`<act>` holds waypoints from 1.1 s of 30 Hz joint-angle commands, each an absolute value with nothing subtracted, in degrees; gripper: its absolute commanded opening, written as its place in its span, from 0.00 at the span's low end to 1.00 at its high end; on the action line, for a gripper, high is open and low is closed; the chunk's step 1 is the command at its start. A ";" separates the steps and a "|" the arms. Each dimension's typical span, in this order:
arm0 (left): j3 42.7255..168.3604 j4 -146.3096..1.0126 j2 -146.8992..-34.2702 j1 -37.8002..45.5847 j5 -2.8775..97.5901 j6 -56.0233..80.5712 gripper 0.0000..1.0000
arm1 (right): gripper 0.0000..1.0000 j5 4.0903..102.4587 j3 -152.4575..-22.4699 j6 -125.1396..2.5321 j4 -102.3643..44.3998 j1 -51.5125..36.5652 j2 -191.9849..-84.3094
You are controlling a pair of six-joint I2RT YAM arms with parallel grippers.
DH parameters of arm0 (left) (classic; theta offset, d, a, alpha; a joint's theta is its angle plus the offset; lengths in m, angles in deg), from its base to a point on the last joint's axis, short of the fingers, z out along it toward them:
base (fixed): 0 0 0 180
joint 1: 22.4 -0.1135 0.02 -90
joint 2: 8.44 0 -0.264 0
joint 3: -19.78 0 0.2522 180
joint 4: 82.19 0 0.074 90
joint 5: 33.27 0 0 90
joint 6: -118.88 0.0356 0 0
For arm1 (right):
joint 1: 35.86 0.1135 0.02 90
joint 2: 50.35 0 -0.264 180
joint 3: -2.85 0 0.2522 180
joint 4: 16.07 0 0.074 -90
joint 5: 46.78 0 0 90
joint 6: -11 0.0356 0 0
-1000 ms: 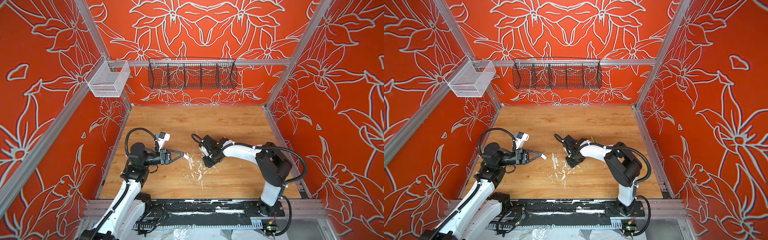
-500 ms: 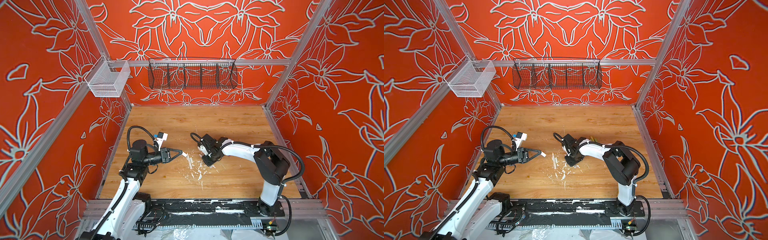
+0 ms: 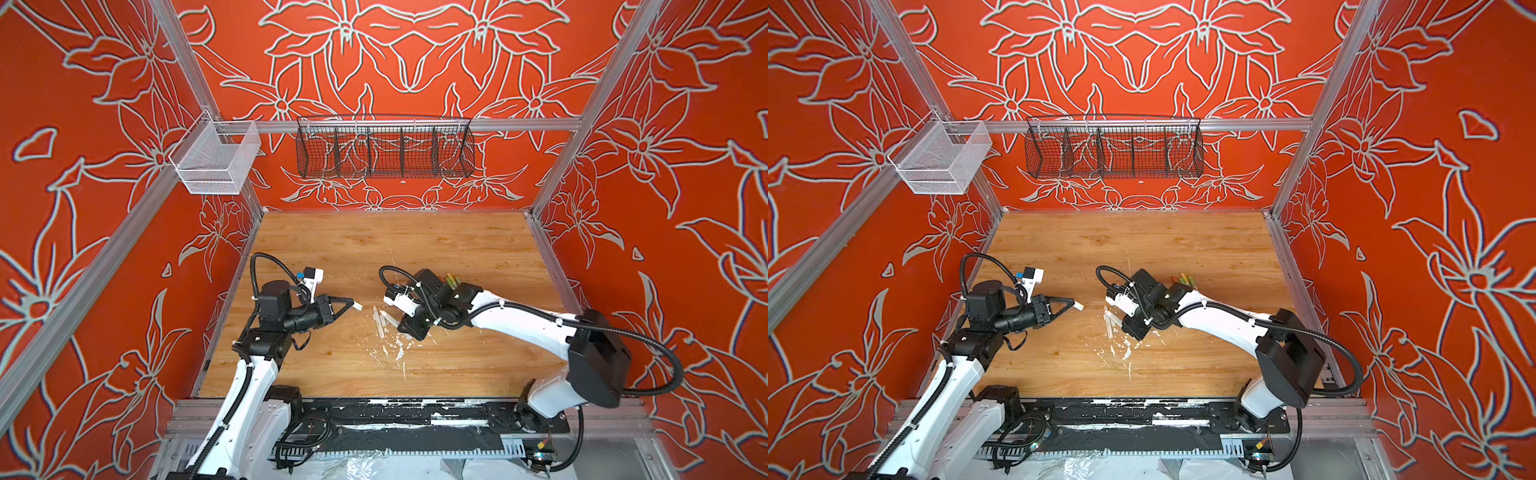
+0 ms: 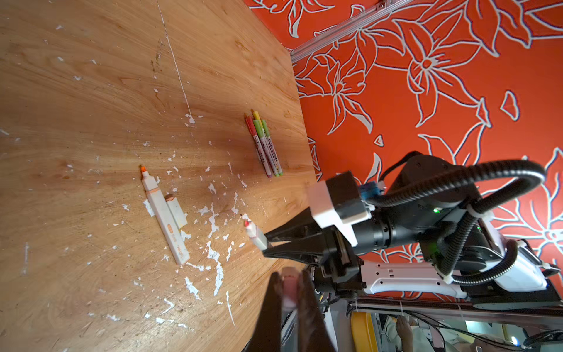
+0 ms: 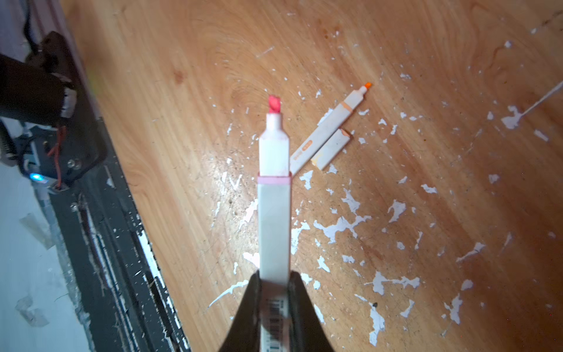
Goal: Insert the pens into the pen caps
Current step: 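Lift the marker and raise its tip toward the pink cap in the left gripper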
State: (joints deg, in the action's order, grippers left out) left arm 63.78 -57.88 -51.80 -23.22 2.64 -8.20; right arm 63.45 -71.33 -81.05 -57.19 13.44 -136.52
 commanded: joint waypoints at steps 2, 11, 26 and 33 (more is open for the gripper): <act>63.88 -60.91 -52.03 -23.69 -0.25 -8.81 0.00 | 0.10 68.20 -68.74 -85.93 -55.49 13.89 -131.43; 62.77 -67.71 -55.49 -23.57 -6.90 -13.13 0.00 | 0.09 69.85 -68.21 -87.28 -52.89 15.46 -127.74; 63.73 -63.45 -57.63 -22.99 -4.77 -11.20 0.00 | 0.05 65.01 -71.38 -86.36 -51.89 17.39 -130.02; 63.86 -62.68 -57.53 -22.24 -4.12 -10.85 0.00 | 0.04 63.99 -73.26 -86.34 -52.67 18.10 -131.79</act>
State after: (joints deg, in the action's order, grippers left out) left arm 63.41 -63.28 -57.65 -22.69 -4.37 -11.87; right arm 65.00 -71.01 -85.66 -52.92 17.55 -130.83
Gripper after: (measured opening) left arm 0.063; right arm 0.163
